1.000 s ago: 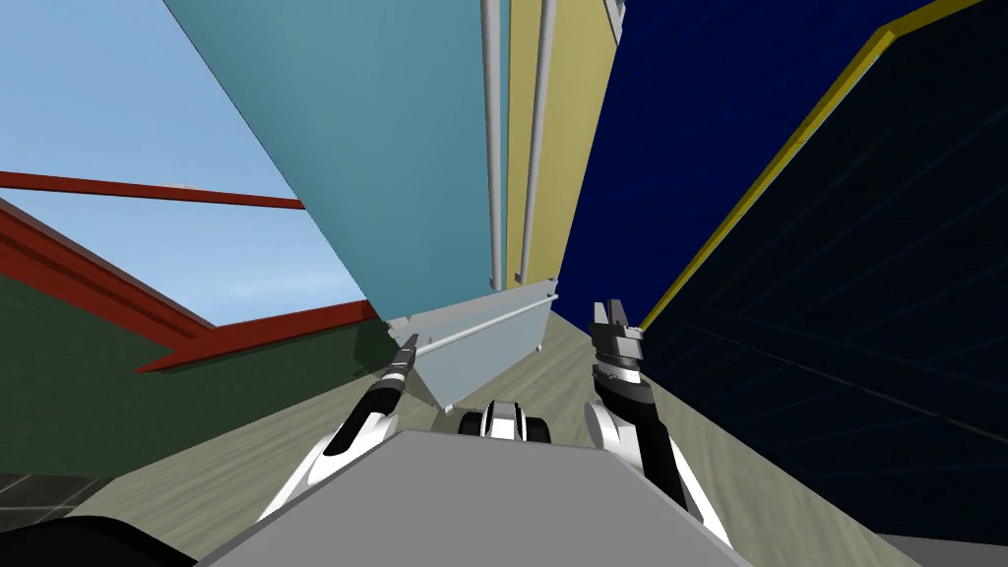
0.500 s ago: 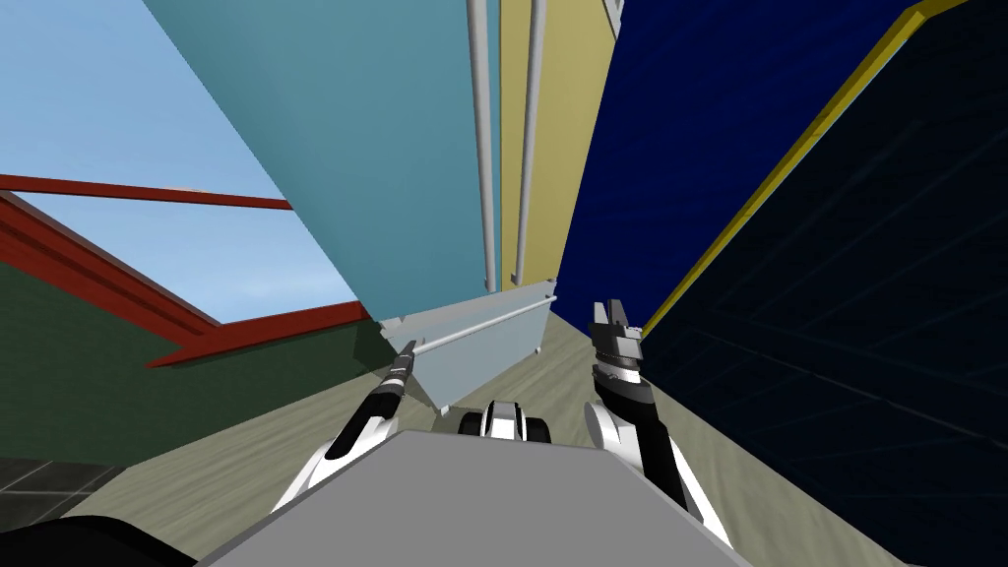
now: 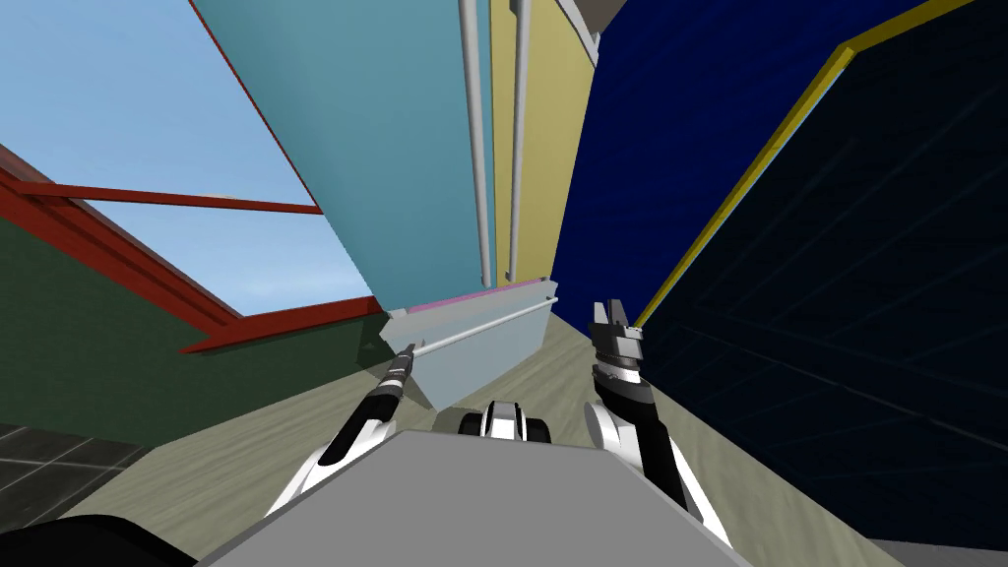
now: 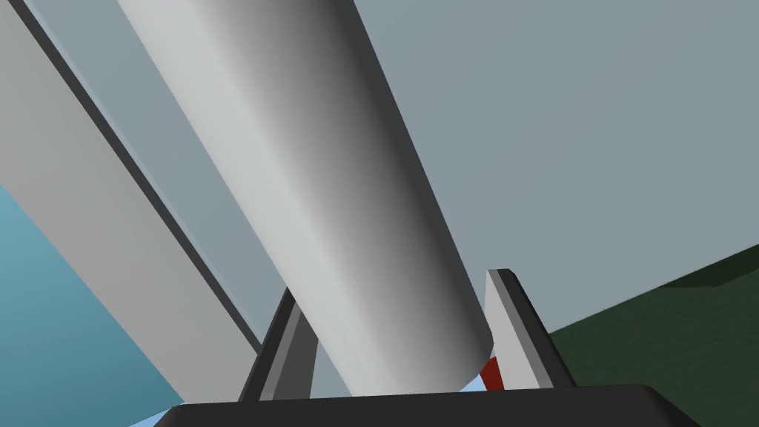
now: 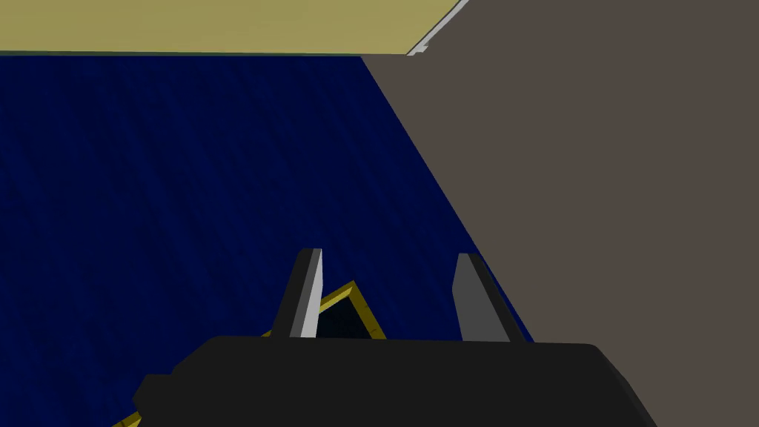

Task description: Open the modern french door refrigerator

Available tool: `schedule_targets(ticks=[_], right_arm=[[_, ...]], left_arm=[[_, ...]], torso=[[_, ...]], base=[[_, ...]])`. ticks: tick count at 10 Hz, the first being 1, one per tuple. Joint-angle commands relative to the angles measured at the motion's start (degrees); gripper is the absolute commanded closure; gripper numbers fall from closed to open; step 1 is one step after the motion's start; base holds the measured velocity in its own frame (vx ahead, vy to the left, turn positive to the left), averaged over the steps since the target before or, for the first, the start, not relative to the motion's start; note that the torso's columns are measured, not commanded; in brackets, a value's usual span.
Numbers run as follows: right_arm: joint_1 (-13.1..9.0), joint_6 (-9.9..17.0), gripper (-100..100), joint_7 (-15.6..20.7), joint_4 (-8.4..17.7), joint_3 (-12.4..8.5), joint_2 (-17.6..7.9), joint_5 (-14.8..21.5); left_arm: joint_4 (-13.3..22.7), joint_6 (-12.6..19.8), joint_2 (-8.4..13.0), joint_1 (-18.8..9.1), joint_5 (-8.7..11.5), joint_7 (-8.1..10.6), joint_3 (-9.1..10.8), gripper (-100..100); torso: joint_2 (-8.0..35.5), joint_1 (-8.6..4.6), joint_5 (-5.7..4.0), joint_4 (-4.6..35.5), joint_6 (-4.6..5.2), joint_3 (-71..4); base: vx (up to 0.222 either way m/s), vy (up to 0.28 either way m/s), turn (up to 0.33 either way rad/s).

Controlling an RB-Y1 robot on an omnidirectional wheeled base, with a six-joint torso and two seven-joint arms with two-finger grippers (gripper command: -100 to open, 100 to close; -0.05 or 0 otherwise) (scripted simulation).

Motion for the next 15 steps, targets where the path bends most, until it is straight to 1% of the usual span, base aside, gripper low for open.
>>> schedule_targets(ticks=[1, 3, 5, 6, 7, 9, 11, 12, 15], right_arm=[[0.01, 0.0, 0, 0.0, 0.0, -0.01, -0.01, 0.0], [0.01, 0.0, 0, 0.0, 0.0, 0.0, 0.0, 0.0], [0.0, 0.0, 0, 0.0, 0.0, 0.0, 0.0, 0.0], [-0.01, 0.0, 0, 0.0, 0.0, 0.0, 0.0, 0.0], [0.01, 0.0, 0, 0.0, 0.0, -0.01, -0.01, 0.0], [0.0, 0.0, 0, 0.0, 0.0, 0.0, 0.0, 0.0], [0.0, 0.0, 0, 0.0, 0.0, 0.0, 0.0, 0.0], [0.01, 0.0, 0, 0.0, 0.0, -0.01, -0.01, 0.0], [0.0, 0.0, 0, 0.0, 0.0, 0.0, 0.0, 0.0]], left_arm=[[-0.22, 0.17, -0.04, 0.7, 0.01, -0.09, -0.36, 100], [-0.51, 0.22, -0.04, 1.24, 0.02, -0.15, -0.65, 100], [-0.88, 0.28, -0.04, 1.96, 0.03, -0.24, -1.04, 100], [-1.06, -0.11, 0.18, 1.54, 0.18, -0.05, -0.79, 100], [-1.16, -0.11, 0.09, 2.08, 0.17, -0.12, -1.21, 100], [-1.33, -0.28, 0.05, 2.62, 0.14, -0.2, -1.54, 100], [-1.7, -0.69, 0.06, 2.64, 0.13, -0.2, -1.48, 100], [-1.77, -0.72, 0.03, 3.27, 0.14, -0.27, -1.87, 100], [-2.04, -0.87, 0.04, 4.05, 0.16, -0.35, -2.41, 100]], torso=[[-0.26, 0.17, -0.08, 0.04, 0.02, -0.17], [0.06, -0.09, 0.0, -0.01, 0.05, 0.04], [0.07, -0.03, 0.07, -0.05, 0.03, 0.08], [0.13, 0.08, 0.07, -0.03, -0.02, 0.1], [-0.17, 0.26, -0.04, 0.05, -0.06, -0.09], [0.09, -0.07, 0.03, -0.02, 0.01, 0.07], [0.04, -0.05, 0.07, -0.04, 0.06, 0.06], [-0.25, 0.15, -0.04, 0.03, 0.06, -0.14], [0.12, -0.16, 0.03, -0.02, 0.05, 0.11]], base=[[-0.094, -0.065, 0.014], [-0.141, -0.085, 0.02], [-0.186, -0.097, 0.006], [-0.103, -0.05, -0.007], [-0.088, -0.078, 0.016], [-0.165, -0.104, 0.032], [-0.129, -0.092, 0.015], [-0.117, -0.045, 0.011], [-0.169, -0.103, 0.022]])
